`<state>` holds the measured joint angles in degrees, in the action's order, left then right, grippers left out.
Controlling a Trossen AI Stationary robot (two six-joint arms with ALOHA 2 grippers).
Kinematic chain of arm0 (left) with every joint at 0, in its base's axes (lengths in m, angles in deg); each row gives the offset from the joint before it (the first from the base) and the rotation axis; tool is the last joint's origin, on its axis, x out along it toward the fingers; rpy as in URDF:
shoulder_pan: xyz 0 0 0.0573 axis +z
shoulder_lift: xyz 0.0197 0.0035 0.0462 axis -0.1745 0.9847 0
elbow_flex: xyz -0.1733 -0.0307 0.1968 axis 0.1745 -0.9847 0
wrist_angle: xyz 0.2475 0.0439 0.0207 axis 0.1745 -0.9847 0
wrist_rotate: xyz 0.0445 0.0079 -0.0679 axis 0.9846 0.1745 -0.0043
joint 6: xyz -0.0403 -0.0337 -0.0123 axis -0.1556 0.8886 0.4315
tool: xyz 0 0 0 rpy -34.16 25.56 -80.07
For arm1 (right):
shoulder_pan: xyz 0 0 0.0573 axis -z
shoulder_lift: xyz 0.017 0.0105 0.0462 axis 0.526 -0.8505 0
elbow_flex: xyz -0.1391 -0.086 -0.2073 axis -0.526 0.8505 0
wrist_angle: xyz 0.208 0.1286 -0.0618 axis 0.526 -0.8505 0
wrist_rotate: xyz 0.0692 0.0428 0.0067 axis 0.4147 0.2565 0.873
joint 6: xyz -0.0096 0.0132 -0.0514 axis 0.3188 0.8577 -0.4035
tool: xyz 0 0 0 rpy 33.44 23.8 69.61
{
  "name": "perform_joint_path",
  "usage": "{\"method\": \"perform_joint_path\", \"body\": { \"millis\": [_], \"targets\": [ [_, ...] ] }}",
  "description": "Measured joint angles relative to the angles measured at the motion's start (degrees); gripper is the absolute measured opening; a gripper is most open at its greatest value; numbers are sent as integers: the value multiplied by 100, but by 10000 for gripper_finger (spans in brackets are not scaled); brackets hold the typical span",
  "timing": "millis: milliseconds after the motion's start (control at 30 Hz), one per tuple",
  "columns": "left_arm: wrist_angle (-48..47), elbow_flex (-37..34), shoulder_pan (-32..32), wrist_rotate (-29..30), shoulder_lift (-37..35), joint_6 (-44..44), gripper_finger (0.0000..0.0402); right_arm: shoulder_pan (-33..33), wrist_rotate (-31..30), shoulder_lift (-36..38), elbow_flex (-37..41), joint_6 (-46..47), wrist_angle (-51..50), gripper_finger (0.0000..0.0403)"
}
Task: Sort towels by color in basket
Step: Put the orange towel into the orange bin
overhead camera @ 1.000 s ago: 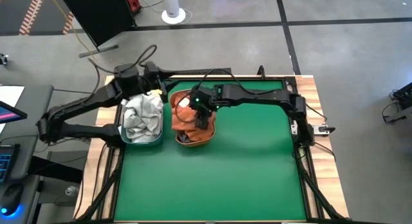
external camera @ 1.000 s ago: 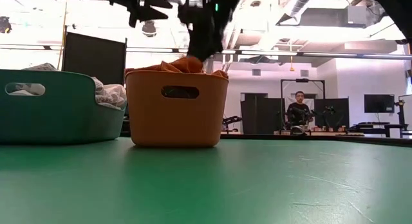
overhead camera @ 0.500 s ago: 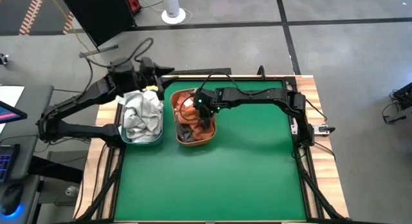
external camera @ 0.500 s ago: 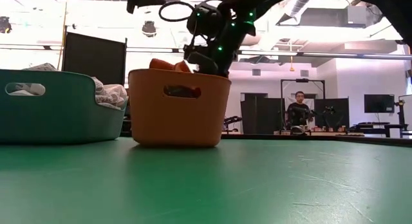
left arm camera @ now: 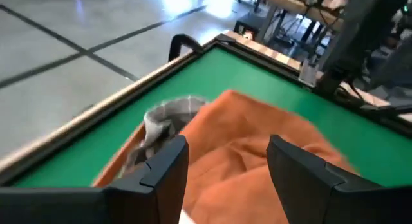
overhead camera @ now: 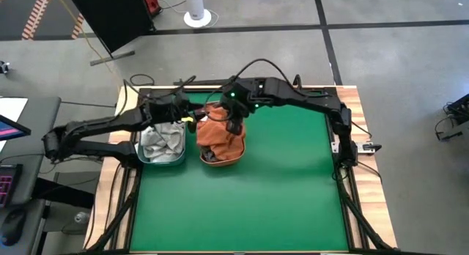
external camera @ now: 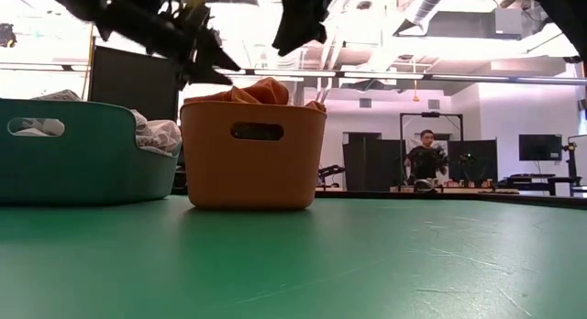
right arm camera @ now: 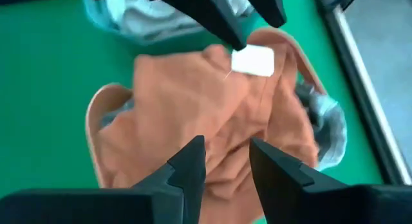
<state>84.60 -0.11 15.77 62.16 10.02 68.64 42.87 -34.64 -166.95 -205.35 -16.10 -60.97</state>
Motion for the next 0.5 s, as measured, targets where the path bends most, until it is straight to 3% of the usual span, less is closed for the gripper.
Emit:
{"method": "perform_joint_path", "body": {
  "millis": [167,300,500],
  "targets": [
    [375,-580,-20,10,339,366,201,13,216,-35,79,2,-96,152],
    [276,-599,-156,-36,1047,429,201,-84,395,-39,434,139,439,152],
    [371,-569,-199,-143,1985,967,201,-173,525,-35,494,302,278,153]
  ]
}}
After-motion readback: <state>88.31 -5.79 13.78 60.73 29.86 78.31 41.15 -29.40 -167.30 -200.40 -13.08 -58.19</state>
